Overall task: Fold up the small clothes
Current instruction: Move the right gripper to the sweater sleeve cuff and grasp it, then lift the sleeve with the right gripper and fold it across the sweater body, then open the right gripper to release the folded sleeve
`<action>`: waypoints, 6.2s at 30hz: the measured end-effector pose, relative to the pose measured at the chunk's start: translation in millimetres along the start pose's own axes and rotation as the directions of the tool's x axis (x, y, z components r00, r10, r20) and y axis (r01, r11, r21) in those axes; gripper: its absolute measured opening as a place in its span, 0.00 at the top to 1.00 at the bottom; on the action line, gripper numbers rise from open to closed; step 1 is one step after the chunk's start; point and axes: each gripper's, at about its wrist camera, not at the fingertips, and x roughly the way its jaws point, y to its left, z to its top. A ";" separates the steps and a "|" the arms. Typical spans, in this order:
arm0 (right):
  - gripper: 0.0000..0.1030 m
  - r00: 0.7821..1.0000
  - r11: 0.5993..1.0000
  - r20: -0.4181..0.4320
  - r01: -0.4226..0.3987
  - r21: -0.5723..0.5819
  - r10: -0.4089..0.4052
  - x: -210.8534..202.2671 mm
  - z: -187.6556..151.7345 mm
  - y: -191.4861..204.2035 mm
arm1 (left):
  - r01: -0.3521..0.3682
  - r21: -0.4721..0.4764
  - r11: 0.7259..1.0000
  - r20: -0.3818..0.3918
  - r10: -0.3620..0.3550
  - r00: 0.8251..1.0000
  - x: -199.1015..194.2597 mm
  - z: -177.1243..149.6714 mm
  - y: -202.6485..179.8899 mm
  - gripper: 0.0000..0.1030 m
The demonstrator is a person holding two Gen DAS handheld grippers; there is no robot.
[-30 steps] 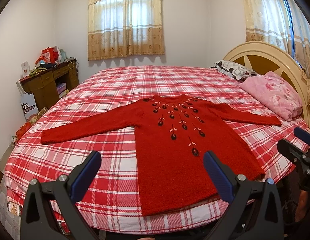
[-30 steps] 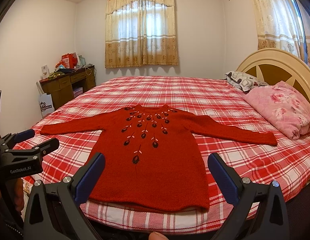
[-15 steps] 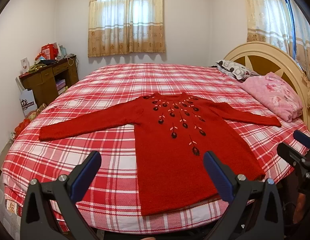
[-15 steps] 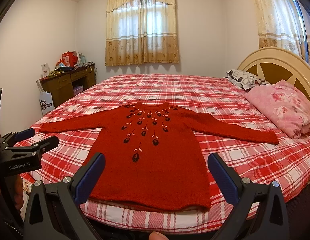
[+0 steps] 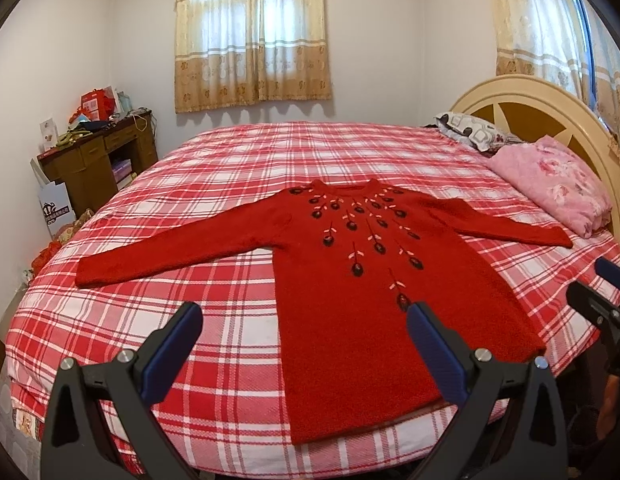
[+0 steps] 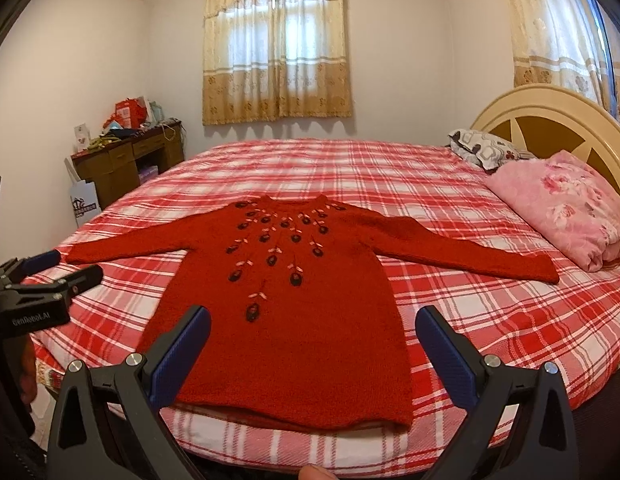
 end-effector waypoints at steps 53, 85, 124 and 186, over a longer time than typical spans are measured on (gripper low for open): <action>0.22 0.864 0.722 -0.411 0.481 0.498 -0.292 179.5 16.6 -409.1 | -0.029 0.074 0.997 -0.200 0.044 0.979 221.0 47.0 -26.1 0.00; 0.92 0.942 0.887 -0.245 0.305 0.348 -0.228 178.9 145.9 -332.6 | -0.056 0.018 0.998 -0.188 0.058 0.980 212.7 50.0 6.7 0.00; 0.92 0.985 0.954 -0.069 -0.168 -0.250 0.155 212.1 292.4 60.0 | -0.072 -0.087 0.994 -0.152 0.058 0.987 190.5 33.4 65.2 0.00; 0.45 0.877 0.989 -0.457 -0.130 0.074 0.150 353.0 78.7 -60.6 | -0.153 -0.081 0.985 -0.265 0.126 0.956 263.5 32.3 59.6 0.00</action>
